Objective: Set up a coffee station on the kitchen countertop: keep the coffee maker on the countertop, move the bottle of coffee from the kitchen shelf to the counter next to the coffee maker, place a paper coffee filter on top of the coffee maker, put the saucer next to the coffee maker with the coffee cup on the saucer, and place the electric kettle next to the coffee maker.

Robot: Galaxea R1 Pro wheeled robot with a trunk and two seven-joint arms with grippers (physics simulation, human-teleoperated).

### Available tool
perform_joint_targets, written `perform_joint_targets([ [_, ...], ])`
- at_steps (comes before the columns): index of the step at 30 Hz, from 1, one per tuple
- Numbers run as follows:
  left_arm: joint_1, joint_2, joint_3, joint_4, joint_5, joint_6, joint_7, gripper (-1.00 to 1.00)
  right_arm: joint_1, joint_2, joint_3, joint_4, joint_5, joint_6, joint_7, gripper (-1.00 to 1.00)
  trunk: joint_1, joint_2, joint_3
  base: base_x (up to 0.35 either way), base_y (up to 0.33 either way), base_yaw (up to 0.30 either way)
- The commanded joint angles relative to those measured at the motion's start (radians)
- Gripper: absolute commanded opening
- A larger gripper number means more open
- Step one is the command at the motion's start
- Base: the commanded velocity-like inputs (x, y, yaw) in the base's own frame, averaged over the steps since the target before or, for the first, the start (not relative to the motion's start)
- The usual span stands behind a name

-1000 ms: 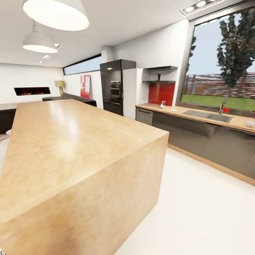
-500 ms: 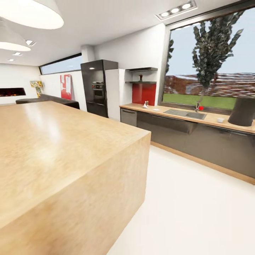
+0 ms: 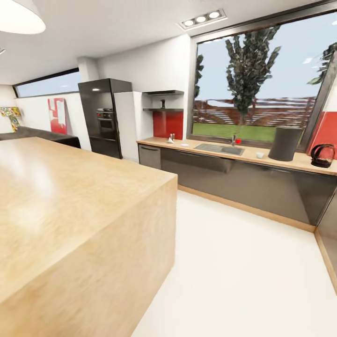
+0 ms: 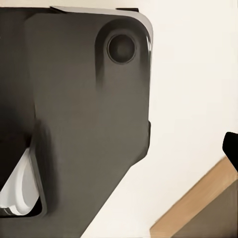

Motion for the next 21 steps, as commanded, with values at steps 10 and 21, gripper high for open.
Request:
perform_joint_targets([
  [10, 0.0, 0.001, 0.0, -0.001, 0.0, 0.0, 0.0, 1.0, 0.0, 0.0, -0.001, -0.001, 0.0, 0.0, 0.0, 1.0, -0.038, 0.069, 0.03, 0.0, 0.0, -0.3],
  [21, 0.0, 0.0, 0.0, -0.001, 0.0, -0.001, 0.0, 1.0, 0.0, 0.0, -0.001, -0.001, 0.0, 0.0, 0.0, 1.0, -0.08, 0.146, 0.065, 0.0, 0.0, -0.3],
])
